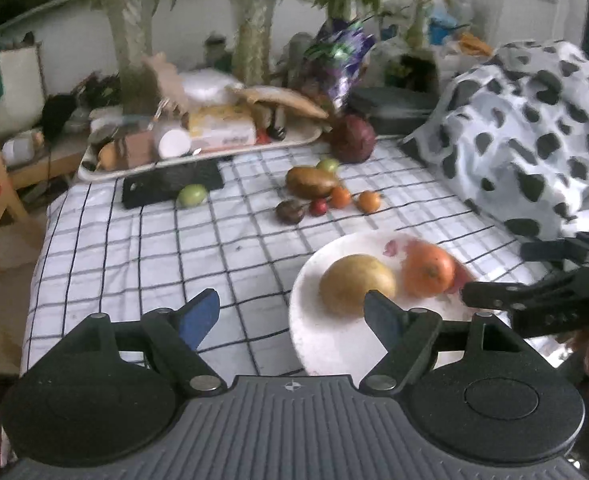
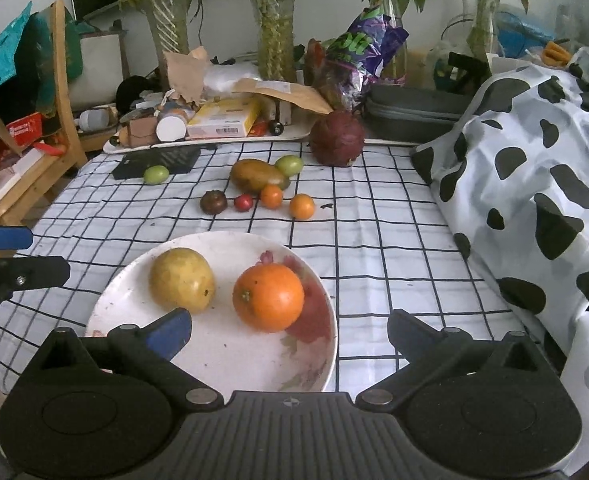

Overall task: Organize fruits
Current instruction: 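Lift both open grippers away from the plate toward the remaining fruits, then grasp the small orange fruit with the right gripper while the left gripper grasps the green fruit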

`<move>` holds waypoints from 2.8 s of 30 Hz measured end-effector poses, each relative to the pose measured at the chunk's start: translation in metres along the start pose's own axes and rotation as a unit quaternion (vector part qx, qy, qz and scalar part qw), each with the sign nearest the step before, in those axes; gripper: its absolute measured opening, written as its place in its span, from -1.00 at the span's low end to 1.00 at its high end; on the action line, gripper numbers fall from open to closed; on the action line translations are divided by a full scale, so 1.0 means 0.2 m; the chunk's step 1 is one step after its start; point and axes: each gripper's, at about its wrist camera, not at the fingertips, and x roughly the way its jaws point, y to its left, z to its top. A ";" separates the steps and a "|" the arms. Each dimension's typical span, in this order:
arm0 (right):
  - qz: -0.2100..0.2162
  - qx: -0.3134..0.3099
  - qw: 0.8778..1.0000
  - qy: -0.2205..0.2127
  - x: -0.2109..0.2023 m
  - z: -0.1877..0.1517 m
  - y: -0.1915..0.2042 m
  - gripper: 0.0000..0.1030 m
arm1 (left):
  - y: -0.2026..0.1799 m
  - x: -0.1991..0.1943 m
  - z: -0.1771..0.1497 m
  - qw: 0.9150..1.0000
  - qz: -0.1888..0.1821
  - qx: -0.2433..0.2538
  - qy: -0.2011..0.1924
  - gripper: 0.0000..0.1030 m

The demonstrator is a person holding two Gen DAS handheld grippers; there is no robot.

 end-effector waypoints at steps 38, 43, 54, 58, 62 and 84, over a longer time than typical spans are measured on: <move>-0.041 -0.025 0.998 -0.028 0.16 0.16 -0.08 1.00 | 0.16 0.41 0.17 0.999 0.016 -0.024 -0.045 0.52; -0.033 -0.058 0.997 -0.024 0.27 0.23 -0.04 1.00 | 0.22 0.47 0.21 0.998 0.026 -0.022 -0.047 0.52; -0.036 -0.088 0.995 -0.008 0.48 0.35 -0.06 1.00 | 0.30 0.61 0.30 0.997 0.066 -0.002 -0.051 0.50; -0.036 -0.090 0.995 -0.002 0.54 0.39 -0.07 1.00 | 0.33 0.69 0.34 0.996 0.080 0.002 -0.042 0.47; -0.032 -0.095 0.995 0.001 0.59 0.42 -0.08 1.00 | 0.40 0.78 0.36 0.996 0.089 -0.012 -0.021 0.23; 0.020 -0.087 0.995 0.046 0.84 0.53 -0.14 0.71 | 0.52 0.96 0.39 0.998 0.046 -0.040 -0.012 -0.35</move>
